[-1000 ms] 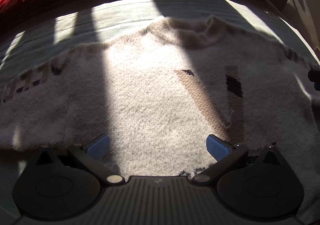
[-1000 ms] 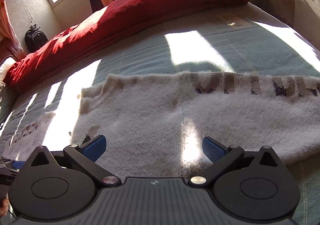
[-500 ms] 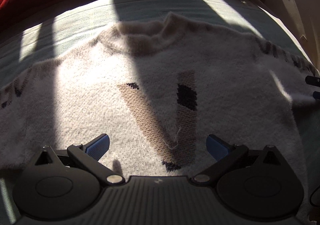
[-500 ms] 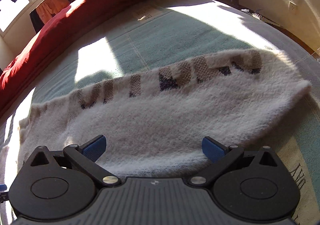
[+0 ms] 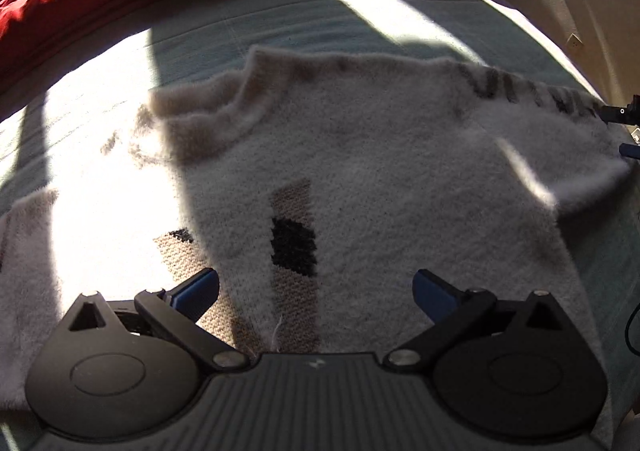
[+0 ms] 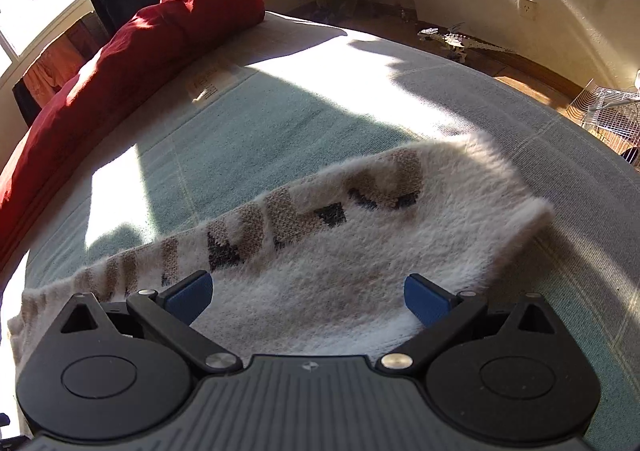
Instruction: Fold clothes
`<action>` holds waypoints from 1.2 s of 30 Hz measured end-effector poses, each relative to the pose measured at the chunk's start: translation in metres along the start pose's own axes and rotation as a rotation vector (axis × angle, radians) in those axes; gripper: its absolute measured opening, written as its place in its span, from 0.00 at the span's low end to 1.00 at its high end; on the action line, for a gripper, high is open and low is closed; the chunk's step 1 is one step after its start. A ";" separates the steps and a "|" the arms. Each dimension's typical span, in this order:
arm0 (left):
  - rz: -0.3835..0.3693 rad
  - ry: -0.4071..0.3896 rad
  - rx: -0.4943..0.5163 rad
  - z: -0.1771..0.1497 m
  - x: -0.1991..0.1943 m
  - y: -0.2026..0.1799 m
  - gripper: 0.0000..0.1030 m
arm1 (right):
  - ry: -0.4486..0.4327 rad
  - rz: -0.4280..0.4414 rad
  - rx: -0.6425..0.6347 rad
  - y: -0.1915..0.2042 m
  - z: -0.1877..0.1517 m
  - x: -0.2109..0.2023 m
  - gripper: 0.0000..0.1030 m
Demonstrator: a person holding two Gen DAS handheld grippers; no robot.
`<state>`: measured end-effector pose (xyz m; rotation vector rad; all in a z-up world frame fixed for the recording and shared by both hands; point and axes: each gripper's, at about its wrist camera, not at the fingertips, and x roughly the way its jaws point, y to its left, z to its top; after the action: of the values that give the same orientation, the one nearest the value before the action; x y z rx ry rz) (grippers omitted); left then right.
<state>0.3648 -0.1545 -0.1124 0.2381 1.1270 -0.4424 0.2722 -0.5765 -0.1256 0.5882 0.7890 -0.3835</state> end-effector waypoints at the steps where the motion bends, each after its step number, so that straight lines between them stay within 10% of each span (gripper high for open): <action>1: -0.001 0.000 0.001 0.001 0.001 -0.001 0.99 | 0.000 0.026 -0.011 0.004 0.005 0.004 1.00; 18: -0.018 -0.007 -0.022 0.008 0.010 -0.007 0.99 | 0.069 0.100 -0.254 0.071 0.026 0.062 1.00; 36: 0.014 -0.028 -0.030 -0.006 0.016 0.001 0.99 | 0.069 -0.105 -0.347 0.148 0.007 0.106 1.00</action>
<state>0.3661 -0.1546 -0.1292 0.2127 1.1029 -0.4153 0.4227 -0.4773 -0.1498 0.2371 0.9307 -0.3145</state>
